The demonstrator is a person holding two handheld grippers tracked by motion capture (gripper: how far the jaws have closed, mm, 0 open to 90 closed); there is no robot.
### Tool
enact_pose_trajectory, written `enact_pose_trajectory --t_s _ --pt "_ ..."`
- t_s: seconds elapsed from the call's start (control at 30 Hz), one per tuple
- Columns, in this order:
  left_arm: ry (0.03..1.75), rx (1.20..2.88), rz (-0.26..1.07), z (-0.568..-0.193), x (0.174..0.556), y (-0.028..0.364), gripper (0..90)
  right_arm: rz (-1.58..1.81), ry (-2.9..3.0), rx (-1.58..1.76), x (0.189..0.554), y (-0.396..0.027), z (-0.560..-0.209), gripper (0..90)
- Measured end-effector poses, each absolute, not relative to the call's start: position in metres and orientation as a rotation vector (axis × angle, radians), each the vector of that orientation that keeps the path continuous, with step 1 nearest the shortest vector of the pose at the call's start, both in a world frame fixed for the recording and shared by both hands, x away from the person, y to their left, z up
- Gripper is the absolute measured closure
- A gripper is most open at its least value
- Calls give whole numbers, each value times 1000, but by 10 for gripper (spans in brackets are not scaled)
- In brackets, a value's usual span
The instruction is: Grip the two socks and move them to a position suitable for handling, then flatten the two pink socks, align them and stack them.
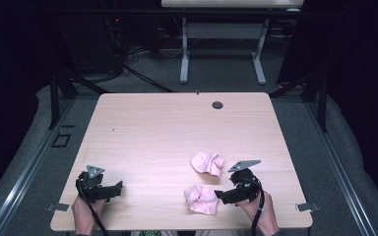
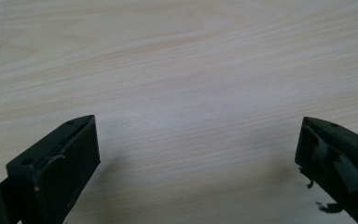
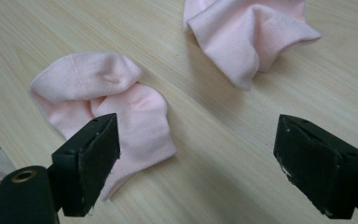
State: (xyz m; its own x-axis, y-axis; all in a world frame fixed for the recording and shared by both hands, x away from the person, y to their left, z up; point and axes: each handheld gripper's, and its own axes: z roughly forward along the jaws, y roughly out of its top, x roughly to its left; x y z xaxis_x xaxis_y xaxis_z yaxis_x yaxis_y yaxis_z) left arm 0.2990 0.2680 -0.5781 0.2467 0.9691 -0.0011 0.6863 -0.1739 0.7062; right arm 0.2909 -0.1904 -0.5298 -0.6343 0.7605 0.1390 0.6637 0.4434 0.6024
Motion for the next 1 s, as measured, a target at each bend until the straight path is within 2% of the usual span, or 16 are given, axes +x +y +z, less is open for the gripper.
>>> enact_pose_trajectory --t_s 0.3,0.67,1.0 --pt "1318 1975 485 -546 291 212 3 921 2564 1278 283 -183 -536 198" --pt "1130 2088 437 -527 286 151 37 932 2554 1244 271 -177 -540 300" --pt "999 2124 223 -517 287 105 234 858 2601 1115 253 -159 -545 396"
